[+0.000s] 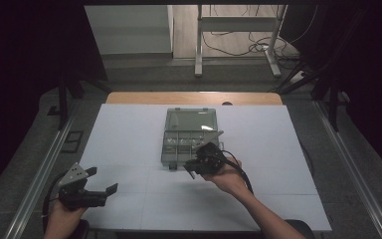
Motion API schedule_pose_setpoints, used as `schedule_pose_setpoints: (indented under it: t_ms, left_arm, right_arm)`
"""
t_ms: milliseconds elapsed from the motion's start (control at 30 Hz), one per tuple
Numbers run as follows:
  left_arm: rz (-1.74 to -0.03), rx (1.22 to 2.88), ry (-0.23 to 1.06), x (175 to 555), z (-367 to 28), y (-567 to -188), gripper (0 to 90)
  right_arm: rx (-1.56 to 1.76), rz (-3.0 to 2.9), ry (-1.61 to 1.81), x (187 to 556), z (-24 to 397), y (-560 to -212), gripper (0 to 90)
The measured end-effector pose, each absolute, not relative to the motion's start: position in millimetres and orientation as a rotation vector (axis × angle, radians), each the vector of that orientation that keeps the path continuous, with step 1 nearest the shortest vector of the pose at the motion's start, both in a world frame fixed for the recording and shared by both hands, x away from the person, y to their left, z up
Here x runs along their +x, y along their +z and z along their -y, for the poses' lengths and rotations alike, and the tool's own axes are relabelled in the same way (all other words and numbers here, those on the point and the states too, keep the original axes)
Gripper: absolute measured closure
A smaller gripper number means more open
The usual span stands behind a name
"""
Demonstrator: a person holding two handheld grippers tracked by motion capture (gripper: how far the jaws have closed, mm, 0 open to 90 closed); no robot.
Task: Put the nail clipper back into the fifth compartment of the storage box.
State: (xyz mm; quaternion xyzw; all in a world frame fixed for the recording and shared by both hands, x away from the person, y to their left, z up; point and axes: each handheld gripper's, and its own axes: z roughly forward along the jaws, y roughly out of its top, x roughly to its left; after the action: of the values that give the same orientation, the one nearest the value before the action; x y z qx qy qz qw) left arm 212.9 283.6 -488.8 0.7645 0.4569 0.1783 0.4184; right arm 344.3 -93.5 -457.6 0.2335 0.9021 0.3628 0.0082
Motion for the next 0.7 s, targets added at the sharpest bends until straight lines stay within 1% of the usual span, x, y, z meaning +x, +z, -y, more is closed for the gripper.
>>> schedule_pose_setpoints:
  t_ms: [700]
  left_arm:
    - [-1.144,1.916,0.445,212.9,-284.0,-488.9,2.8]
  right_arm:
    - [0.755,-2.762,1.202,368.9,75.2,-452.6,79.5]
